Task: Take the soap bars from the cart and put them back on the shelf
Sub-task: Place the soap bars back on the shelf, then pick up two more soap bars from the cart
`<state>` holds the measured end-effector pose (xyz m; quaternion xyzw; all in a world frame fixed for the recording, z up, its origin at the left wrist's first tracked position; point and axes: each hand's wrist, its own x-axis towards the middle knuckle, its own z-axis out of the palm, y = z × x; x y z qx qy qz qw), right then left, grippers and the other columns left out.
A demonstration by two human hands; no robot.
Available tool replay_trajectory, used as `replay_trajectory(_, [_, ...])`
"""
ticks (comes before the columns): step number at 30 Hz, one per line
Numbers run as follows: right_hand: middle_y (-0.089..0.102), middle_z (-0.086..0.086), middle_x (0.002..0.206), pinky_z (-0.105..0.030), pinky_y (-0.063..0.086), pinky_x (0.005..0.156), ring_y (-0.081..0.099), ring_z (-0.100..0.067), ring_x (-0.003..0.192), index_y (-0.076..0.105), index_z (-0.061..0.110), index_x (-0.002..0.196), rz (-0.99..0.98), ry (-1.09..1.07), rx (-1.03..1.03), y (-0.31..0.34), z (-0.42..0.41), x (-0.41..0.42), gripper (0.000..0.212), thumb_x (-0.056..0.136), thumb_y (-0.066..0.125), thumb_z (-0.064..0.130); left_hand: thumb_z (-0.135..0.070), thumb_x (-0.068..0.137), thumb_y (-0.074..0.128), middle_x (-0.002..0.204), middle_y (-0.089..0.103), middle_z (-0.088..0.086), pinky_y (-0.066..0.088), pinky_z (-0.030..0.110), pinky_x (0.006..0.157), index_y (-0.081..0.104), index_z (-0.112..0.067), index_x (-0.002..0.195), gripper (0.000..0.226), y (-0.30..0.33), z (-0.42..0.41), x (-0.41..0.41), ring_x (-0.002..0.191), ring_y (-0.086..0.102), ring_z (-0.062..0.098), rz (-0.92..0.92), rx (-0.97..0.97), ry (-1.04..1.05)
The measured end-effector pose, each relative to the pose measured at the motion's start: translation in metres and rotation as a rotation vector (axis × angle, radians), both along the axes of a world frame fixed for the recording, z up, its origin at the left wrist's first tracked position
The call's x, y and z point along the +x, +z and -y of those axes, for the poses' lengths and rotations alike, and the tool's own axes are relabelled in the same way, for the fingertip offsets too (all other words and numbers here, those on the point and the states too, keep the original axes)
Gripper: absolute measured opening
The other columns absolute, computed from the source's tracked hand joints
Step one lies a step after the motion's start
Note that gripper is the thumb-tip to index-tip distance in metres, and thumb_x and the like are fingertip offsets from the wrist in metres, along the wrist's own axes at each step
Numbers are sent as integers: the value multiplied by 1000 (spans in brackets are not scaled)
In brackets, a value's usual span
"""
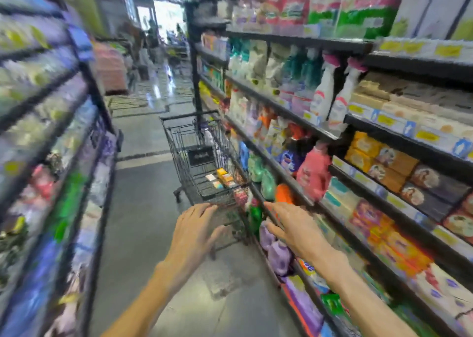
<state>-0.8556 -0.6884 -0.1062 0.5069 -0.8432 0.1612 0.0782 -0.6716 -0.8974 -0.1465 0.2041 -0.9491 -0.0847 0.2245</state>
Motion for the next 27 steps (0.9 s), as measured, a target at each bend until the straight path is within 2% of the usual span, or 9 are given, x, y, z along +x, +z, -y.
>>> replay_trajectory(4, [71,-1,117,-33,57,84,69,-24,104,63,19,130,-14,161,-9,-4,91,19,59,91,43,59,-59,92,51,138,56,-5,45,42,105,53,-26,139,58,-1,69,38,129,52,21,-23,26,99])
replay_trajectory(9, [68,-1,122,-38,56,87,66,-24,110,58,24,134,-28,232,-7,-2,215,39,52,91,59,52,-63,89,41,131,63,3,50,43,99,61,-18,132,66,3,170,64,121,60,28,-7,-2,159])
replay_trajectory(15, [63,1,131,-37,49,96,59,-21,118,52,23,141,2,279,-32,5,342,50,54,94,60,48,-63,88,40,133,63,5,50,45,101,60,-18,135,68,7,285,76,124,59,27,29,11,198])
replay_trajectory(21, [59,5,137,-36,51,100,57,-15,122,46,27,145,31,278,-4,0,448,26,57,95,55,52,-58,90,50,136,60,2,47,45,102,57,-20,139,62,3,387,54,127,56,25,79,20,223])
replay_trajectory(27, [57,4,140,-37,49,102,56,-17,124,42,26,148,26,274,52,-16,554,-35,60,95,54,52,-60,90,43,138,59,3,46,43,105,56,-19,140,66,-8,488,-9,129,54,25,106,23,213])
